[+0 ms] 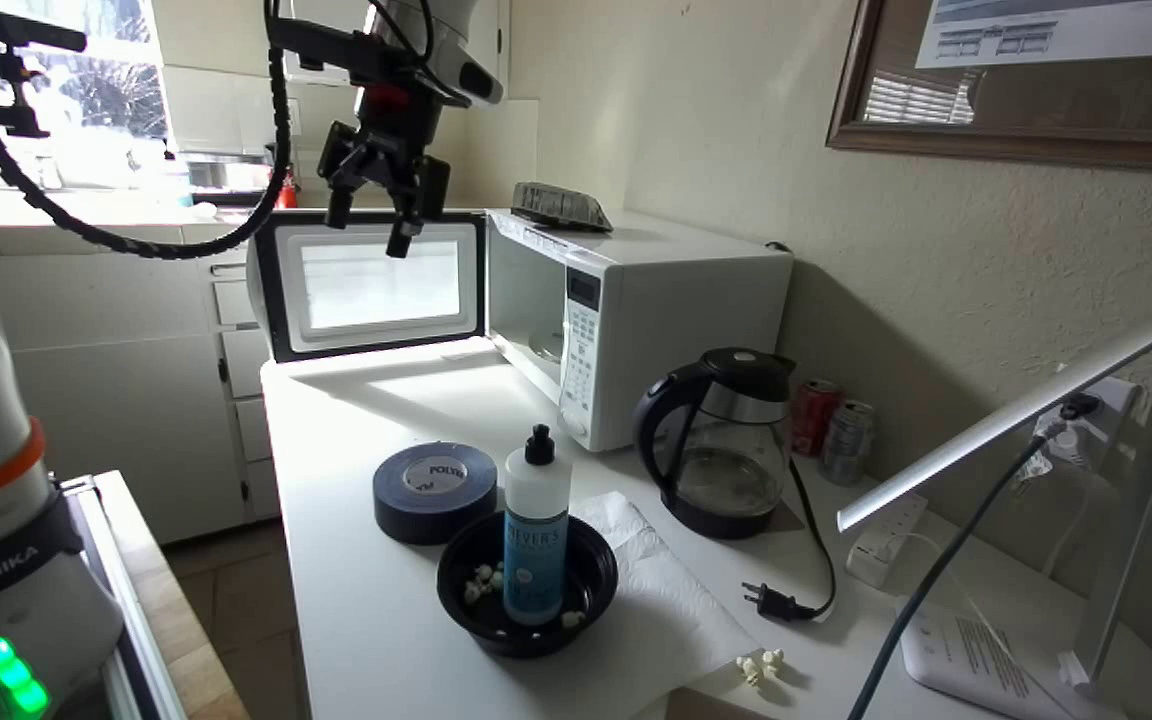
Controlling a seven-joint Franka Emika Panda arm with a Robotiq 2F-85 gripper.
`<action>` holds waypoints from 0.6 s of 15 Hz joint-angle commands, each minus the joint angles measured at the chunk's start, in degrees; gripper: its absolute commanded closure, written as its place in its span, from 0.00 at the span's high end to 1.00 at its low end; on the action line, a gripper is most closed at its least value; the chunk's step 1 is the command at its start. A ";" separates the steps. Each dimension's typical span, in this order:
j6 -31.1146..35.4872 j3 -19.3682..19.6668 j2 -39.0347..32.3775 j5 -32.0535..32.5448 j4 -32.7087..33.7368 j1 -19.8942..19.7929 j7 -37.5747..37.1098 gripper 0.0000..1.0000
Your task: Pick the masking tape from the table and place it on top of the microwave
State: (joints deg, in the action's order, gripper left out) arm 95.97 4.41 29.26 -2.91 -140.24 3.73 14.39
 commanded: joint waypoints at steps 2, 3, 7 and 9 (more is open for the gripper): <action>2.38 -1.16 -2.77 -0.42 -0.90 -0.30 -0.55 1.00; 4.29 -1.28 -3.64 -0.61 -1.95 -0.03 -0.02 1.00; 12.59 -3.90 -9.47 1.42 -5.09 -0.77 -5.93 1.00; 17.19 -5.53 -12.11 2.38 -6.31 -0.83 -10.85 1.00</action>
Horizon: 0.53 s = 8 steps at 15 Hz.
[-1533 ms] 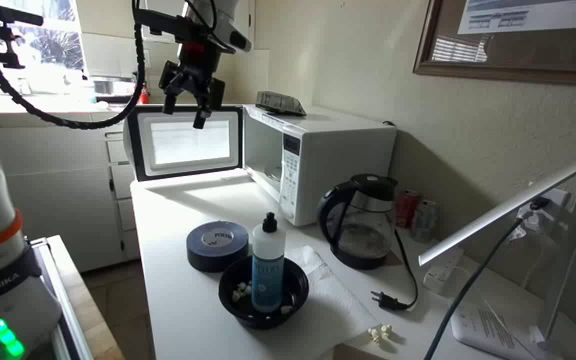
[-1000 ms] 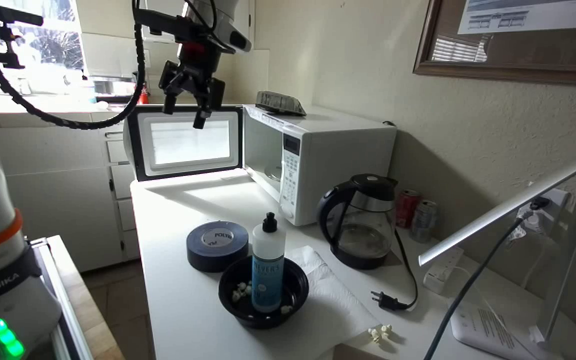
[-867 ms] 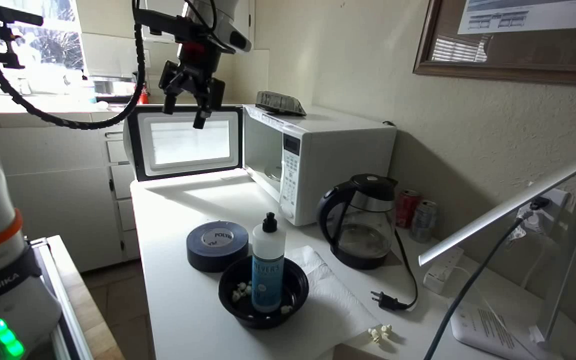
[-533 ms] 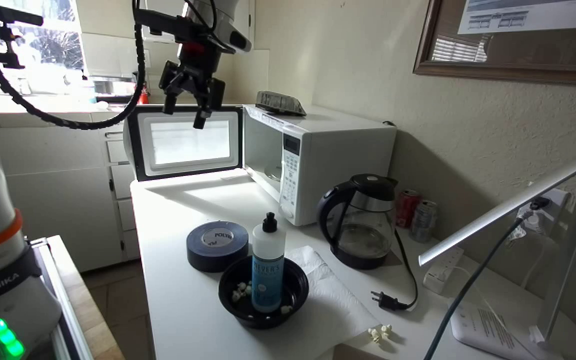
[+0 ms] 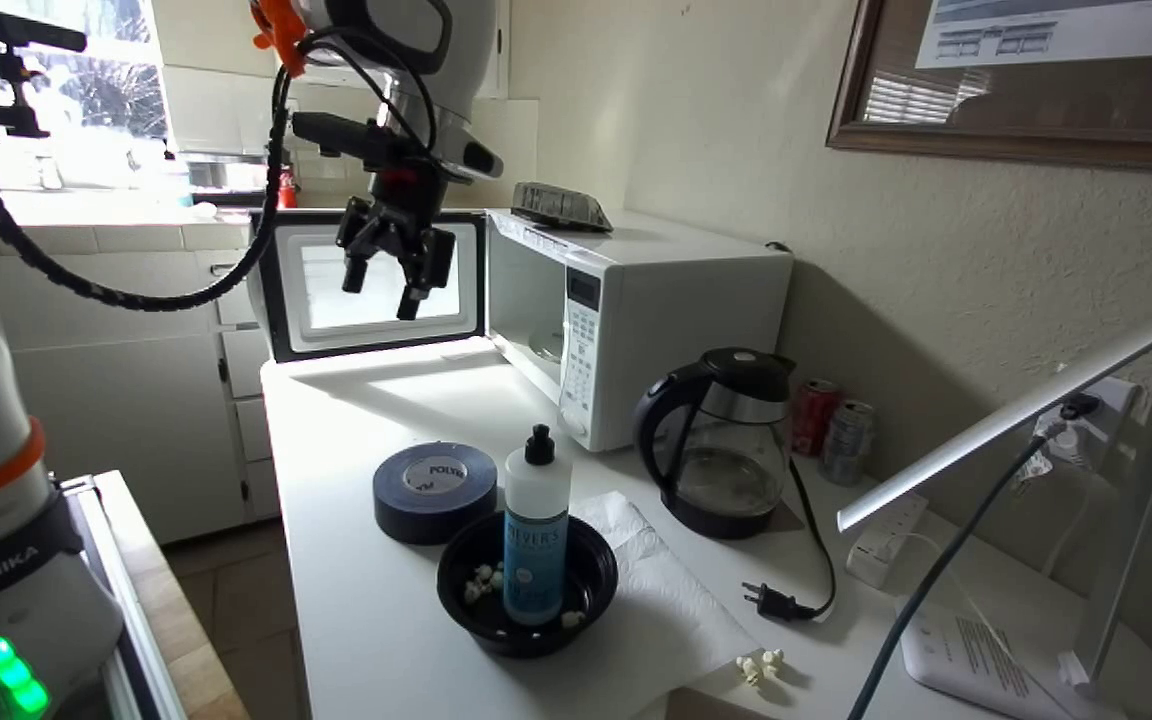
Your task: Pick the masking tape from the table and place it on top of the microwave
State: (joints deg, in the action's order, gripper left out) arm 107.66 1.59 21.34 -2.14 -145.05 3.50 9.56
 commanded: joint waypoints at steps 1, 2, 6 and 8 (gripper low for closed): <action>6.83 -3.17 -5.73 1.23 -1.81 -0.27 -7.40 1.00; 6.10 -3.51 -5.72 1.90 -1.99 -0.34 -8.08 1.00; 5.39 -3.26 -6.14 0.89 -1.46 -0.21 -6.90 1.00; 8.62 -3.27 -6.51 1.19 -2.42 -0.09 -6.00 1.00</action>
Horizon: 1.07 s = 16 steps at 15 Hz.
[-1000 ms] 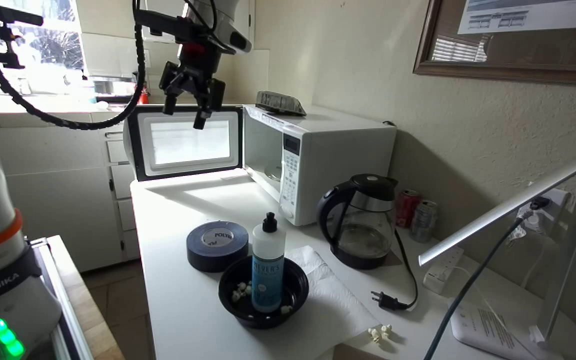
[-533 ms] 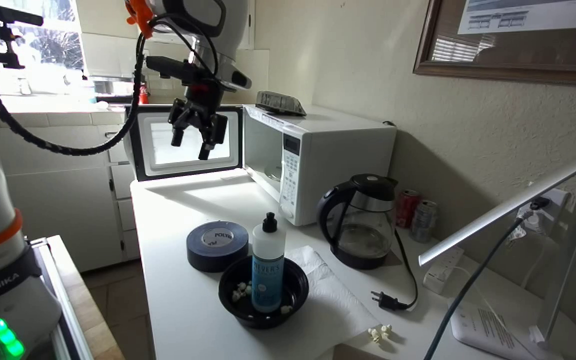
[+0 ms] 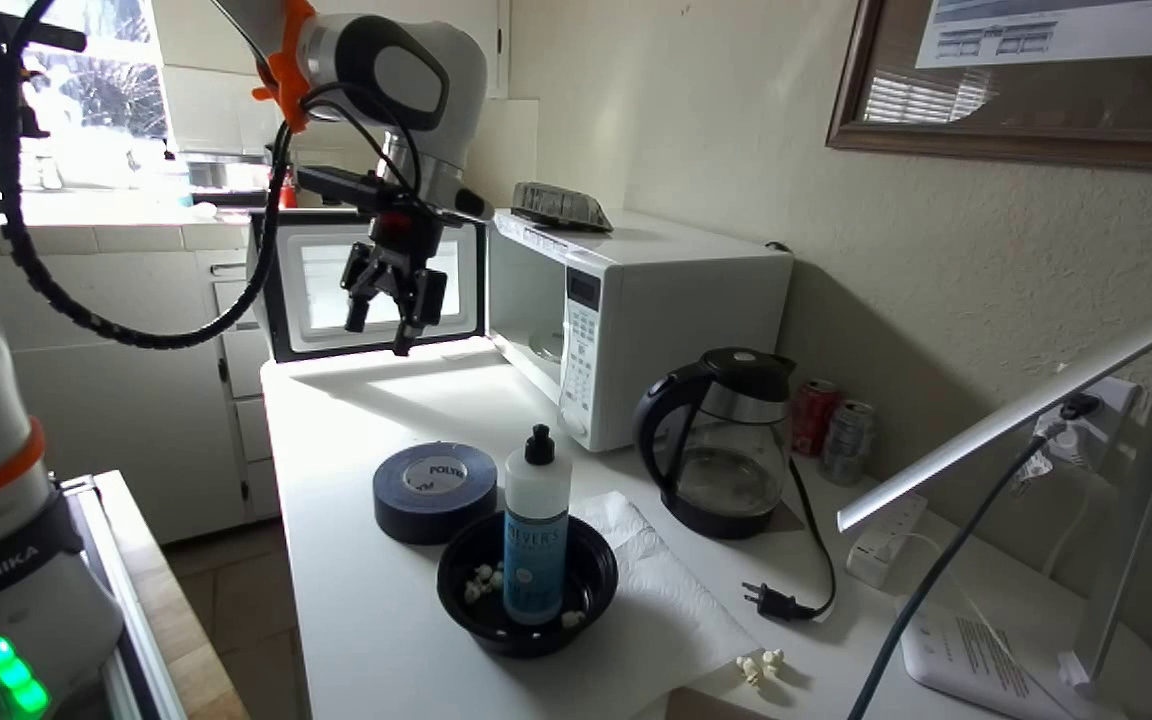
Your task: Pick the masking tape from the table and place it on top of the microwave
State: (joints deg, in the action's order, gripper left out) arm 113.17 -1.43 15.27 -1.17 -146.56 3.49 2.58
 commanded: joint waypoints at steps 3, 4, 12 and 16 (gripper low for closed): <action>16.21 -1.16 -1.72 2.55 -4.83 0.21 1.42 1.00; 21.67 -1.26 -2.21 2.90 -6.68 0.30 1.96 1.00; 45.52 -0.63 -13.85 -1.44 -11.52 2.07 8.83 1.00; 47.73 -1.67 -18.76 -4.43 -11.46 1.40 14.75 1.00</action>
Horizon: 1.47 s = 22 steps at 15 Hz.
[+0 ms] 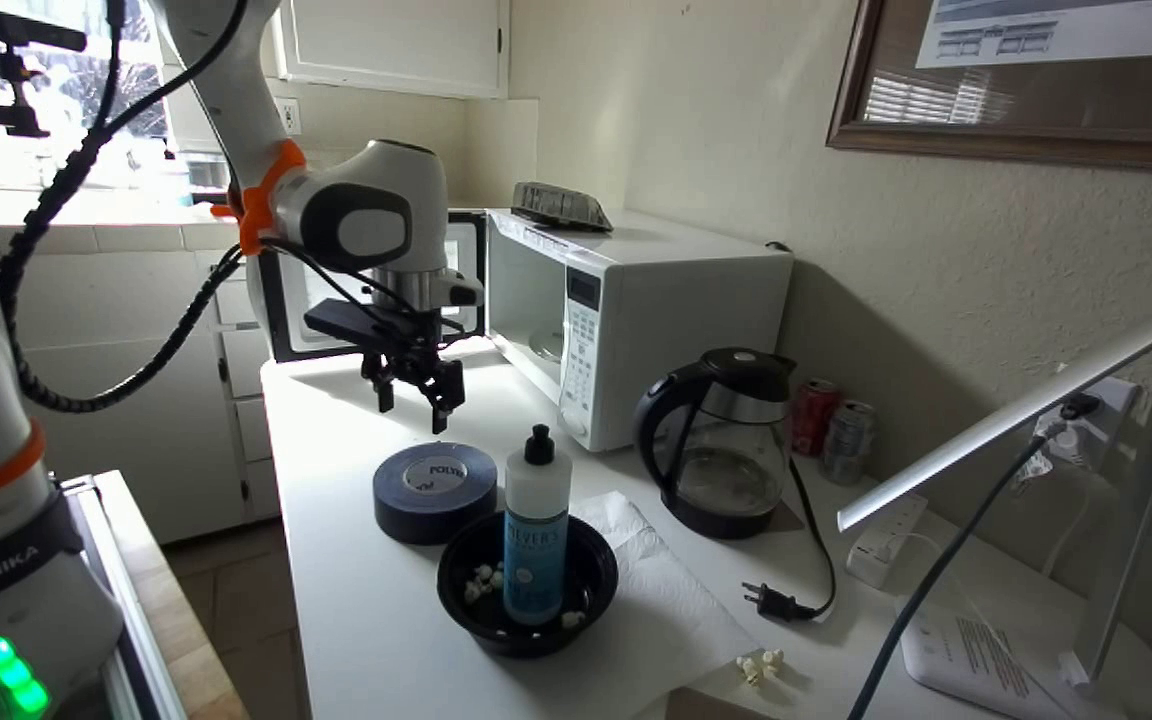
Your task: Pick the masking tape from the table and place it on top of the microwave
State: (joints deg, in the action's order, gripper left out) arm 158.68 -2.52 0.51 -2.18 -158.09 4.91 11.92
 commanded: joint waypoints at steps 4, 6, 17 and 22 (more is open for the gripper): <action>2.37 -1.86 -7.56 -6.56 0.51 -1.31 7.69 1.00; 3.72 -1.58 -8.87 -4.82 0.54 -1.93 6.72 1.00; 4.89 -1.27 -13.62 1.07 3.34 -4.43 5.50 0.53; 0.69 1.58 -9.58 9.91 2.82 -0.74 -1.92 0.22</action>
State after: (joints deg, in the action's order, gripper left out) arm 162.10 -3.09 -11.52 1.19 -155.03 1.47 15.67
